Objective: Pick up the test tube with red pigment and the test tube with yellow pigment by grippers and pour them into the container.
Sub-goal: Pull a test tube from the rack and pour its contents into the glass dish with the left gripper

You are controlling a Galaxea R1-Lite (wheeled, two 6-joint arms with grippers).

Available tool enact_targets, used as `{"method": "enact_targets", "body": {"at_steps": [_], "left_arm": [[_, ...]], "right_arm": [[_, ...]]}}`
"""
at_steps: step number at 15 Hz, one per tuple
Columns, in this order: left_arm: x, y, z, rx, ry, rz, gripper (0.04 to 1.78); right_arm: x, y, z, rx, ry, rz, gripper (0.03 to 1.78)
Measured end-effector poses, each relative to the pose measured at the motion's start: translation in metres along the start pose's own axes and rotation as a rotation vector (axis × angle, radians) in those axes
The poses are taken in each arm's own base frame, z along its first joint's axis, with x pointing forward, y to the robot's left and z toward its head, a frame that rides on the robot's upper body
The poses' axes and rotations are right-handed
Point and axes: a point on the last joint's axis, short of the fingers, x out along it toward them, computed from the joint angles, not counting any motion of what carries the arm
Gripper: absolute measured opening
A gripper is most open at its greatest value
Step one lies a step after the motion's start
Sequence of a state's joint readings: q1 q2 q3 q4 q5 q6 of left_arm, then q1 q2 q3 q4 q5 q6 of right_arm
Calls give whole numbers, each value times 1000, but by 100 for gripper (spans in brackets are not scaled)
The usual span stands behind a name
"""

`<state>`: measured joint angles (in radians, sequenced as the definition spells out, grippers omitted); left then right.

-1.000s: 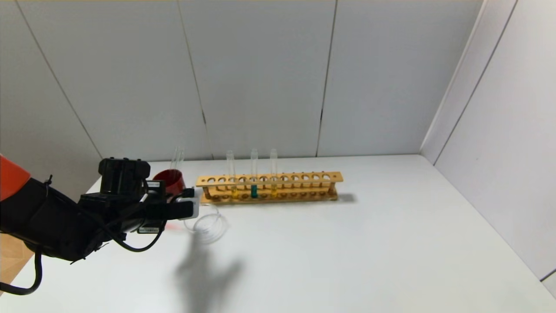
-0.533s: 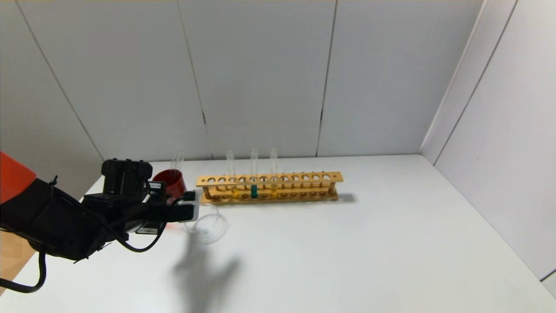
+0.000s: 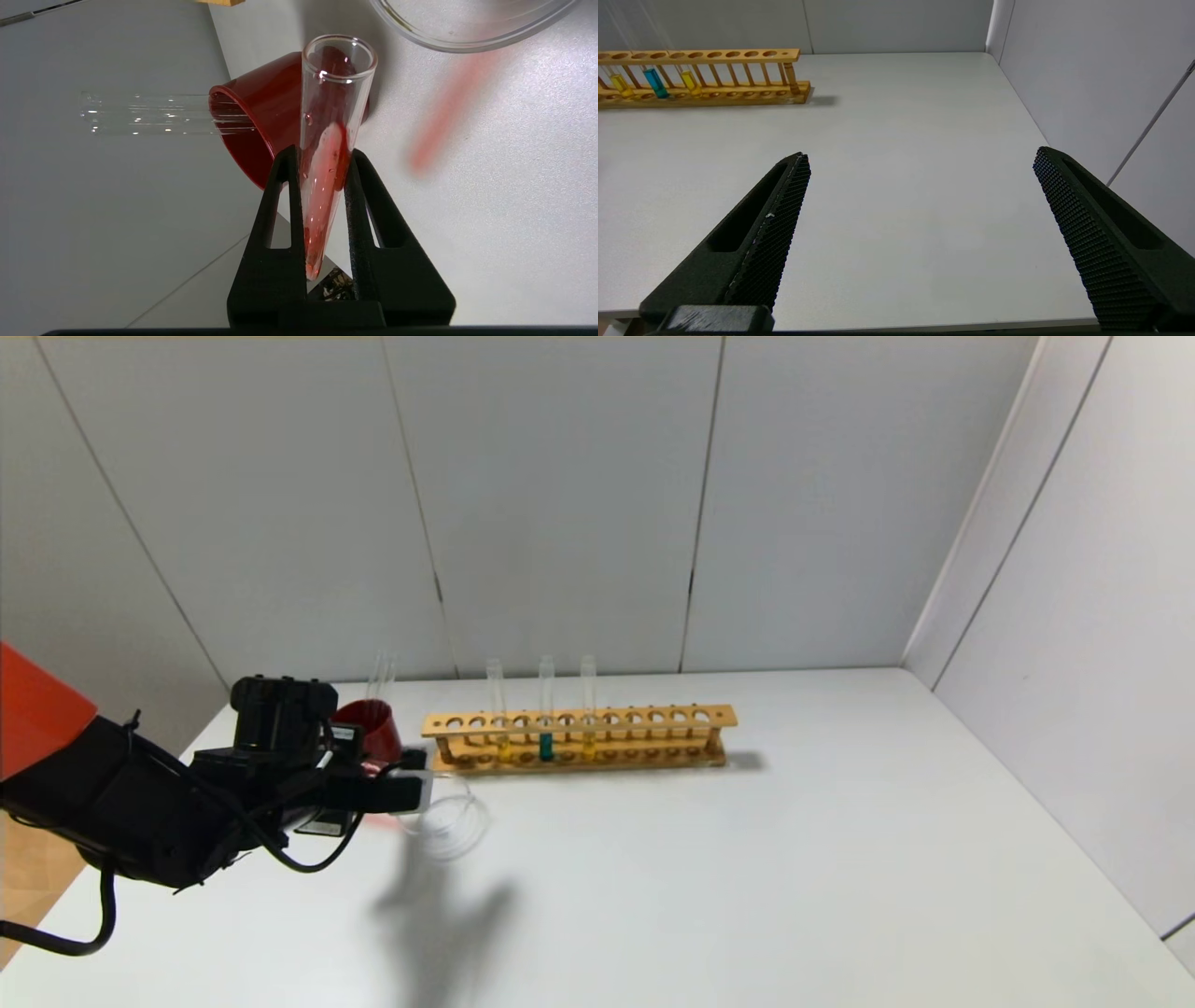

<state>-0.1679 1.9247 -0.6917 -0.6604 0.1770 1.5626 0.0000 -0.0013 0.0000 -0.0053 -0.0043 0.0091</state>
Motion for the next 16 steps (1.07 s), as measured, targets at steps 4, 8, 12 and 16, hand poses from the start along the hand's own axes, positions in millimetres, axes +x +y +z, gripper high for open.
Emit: {"method": "enact_targets", "body": {"at_steps": [4,8,12,16], "left_arm": [[0,-1,5,15,2,-2,31],[2,-1,7,33,0,-5,31],[8,-1,10,37,15,-7,31],[12,0,17,48,0,-5,31]], "right_arm": [[0,0,0,0,0,0,175],[0,0,0,0,0,0,175],[0,0,0,0,0,0,175],[0,0,0,0,0,0,175]]}}
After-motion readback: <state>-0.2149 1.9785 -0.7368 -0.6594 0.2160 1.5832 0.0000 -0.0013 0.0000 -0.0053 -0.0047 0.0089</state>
